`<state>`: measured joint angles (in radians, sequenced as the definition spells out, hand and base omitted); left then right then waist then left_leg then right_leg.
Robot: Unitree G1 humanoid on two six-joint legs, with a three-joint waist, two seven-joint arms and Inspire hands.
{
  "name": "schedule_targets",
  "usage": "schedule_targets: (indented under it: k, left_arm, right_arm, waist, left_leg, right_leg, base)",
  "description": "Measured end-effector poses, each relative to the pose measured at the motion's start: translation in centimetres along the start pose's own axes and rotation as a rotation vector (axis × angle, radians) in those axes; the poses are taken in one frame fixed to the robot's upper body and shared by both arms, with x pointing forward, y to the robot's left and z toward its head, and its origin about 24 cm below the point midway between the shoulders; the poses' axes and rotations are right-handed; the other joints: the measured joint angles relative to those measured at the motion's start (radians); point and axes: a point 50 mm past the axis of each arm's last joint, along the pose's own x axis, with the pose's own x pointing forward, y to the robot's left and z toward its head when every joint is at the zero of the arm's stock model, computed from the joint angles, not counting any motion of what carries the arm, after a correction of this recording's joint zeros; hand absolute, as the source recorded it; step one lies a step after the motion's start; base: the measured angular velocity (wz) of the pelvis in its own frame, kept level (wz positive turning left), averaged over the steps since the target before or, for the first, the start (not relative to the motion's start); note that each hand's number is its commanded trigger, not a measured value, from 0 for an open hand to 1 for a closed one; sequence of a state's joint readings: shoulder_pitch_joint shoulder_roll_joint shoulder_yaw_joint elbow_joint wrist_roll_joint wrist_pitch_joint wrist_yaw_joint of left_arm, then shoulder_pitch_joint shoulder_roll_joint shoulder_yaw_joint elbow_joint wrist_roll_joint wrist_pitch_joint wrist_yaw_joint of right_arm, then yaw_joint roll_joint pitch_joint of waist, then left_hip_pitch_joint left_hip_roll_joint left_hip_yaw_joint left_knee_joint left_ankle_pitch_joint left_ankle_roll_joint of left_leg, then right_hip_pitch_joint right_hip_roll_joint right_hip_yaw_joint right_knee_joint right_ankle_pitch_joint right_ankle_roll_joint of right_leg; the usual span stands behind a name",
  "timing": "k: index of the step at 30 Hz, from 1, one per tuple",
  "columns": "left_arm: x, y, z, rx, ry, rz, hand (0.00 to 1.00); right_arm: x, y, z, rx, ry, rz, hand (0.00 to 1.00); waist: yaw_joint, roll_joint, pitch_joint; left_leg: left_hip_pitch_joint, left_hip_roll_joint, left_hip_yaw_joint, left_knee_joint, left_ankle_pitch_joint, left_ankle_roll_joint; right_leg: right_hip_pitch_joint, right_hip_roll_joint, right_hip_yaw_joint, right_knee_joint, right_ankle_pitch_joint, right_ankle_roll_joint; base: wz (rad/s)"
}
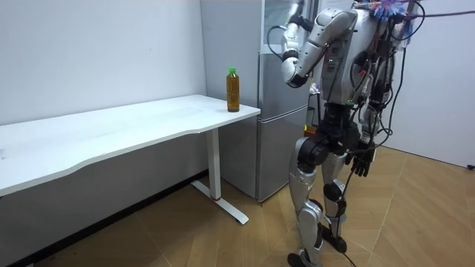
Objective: Put the bottle in the upper fridge
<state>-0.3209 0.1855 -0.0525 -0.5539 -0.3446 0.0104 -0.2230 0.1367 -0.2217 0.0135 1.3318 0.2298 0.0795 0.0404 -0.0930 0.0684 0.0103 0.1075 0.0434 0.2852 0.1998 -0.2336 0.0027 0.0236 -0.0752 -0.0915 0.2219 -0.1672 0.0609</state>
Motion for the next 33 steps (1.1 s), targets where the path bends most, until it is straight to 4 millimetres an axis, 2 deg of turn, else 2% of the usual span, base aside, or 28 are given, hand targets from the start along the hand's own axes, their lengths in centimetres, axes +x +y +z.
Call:
schedule_targets:
  k: [2,3,5,8,14,19,21,24,26,27,33]
  left_arm:
    - [-1.6,2.5,1.0,0.084,-0.002,0.142,0.00]
    - [-1.9,3.0,1.2,0.098,-0.006,0.176,0.00]
    - [-3.0,4.3,1.9,0.144,-0.021,0.282,0.00]
    - [-5.7,6.6,3.6,0.249,-0.044,0.495,0.00]
    - [-8.4,8.6,5.5,0.352,-0.104,0.767,0.00]
    - [-10.6,9.5,6.5,0.426,-0.125,0.904,0.00]
    - [-11.5,9.7,6.4,0.443,-0.110,0.943,0.00]
    - [-13.9,9.8,5.6,0.465,-0.001,1.023,0.00]
    - [-16.4,10.0,4.4,0.471,0.133,1.094,0.00]
    - [-17.0,10.1,4.1,0.472,0.167,1.112,0.00]
    - [-23.3,10.0,0.5,0.436,0.497,1.269,0.00]
  right_arm:
    - [-0.1,-0.2,-1.2,0.046,0.005,-0.011,0.00]
    - [-0.1,-0.1,-1.5,0.050,0.008,-0.011,0.00]
    - [-0.1,0.1,-2.0,0.076,0.012,-0.008,0.00]
    - [-0.3,-0.2,-3.3,0.123,0.030,-0.013,0.00]
    - [-0.4,-0.6,-3.7,0.126,0.024,-0.029,0.00]
    - [-0.4,-0.9,-4.1,0.144,0.029,-0.059,0.00]
    - [-0.4,-0.9,-4.0,0.146,0.022,-0.068,0.00]
    - [-0.4,-1.0,-3.6,0.151,-0.003,-0.077,0.00]
    - [-0.4,-1.0,-3.4,0.164,-0.014,-0.077,0.00]
    - [-0.4,-1.0,-3.4,0.164,-0.015,-0.076,0.00]
    - [-0.4,-0.7,-3.0,0.168,-0.036,-0.056,0.00]
  waist:
    - [0.041,-0.004,-0.0023]
    - [0.047,-0.009,-0.0023]
    - [0.065,-0.011,-0.0074]
    - [0.101,-0.012,-0.0123]
    - [0.136,0.000,-0.0113]
    - [0.139,0.005,-0.0100]
    - [0.141,0.004,-0.0102]
    - [0.142,0.003,-0.0094]
    - [0.128,-0.003,-0.0098]
    - [0.126,-0.005,-0.0093]
    - [0.127,-0.025,-0.0091]
  left_leg:
    - [0.011,0.001,-0.008,-0.001,0.000,0.000]
    - [0.011,0.001,-0.016,-0.001,0.000,0.000]
    - [0.016,0.001,-0.028,-0.002,0.000,0.000]
    - [0.027,0.001,-0.037,-0.002,-0.003,-0.005]
    - [0.033,0.000,-0.068,-0.003,-0.006,-0.008]
    - [0.026,-0.002,-0.087,-0.002,-0.006,-0.009]
    - [0.027,-0.003,-0.096,-0.001,-0.005,-0.009]
    - [0.037,-0.003,-0.100,-0.001,-0.004,-0.012]
    - [0.042,-0.006,-0.119,0.001,-0.004,-0.012]
    - [0.041,-0.007,-0.125,0.002,-0.004,-0.012]
    - [0.036,-0.008,-0.152,0.004,-0.007,-0.016]
  right_leg:
    - [0.016,0.000,-0.007,-0.006,-0.002,-0.001]
    - [0.021,0.000,-0.012,-0.008,-0.002,-0.001]
    - [0.035,0.000,-0.026,-0.018,-0.002,-0.002]
    - [0.048,0.001,-0.027,-0.018,-0.007,-0.002]
    - [0.069,-0.001,-0.057,-0.016,-0.007,-0.002]
    - [0.077,-0.004,-0.078,-0.012,-0.015,-0.004]
    - [0.079,-0.005,-0.085,-0.006,-0.020,-0.005]
    - [0.090,-0.006,-0.091,-0.005,-0.024,-0.006]
    - [0.104,-0.010,-0.108,-0.006,-0.033,-0.005]
    - [0.104,-0.010,-0.111,-0.004,-0.035,-0.005]
    - [0.115,-0.012,-0.137,-0.008,-0.045,-0.007]
  base:
    - [0.06]
    - [0.23]
    - [0.17]
    - [0.01]
    - [0.14]
    - [0.12]
    - [0.14]
    - [0.07]
    - [0.19]
    - [0.16]
    - [0.12]
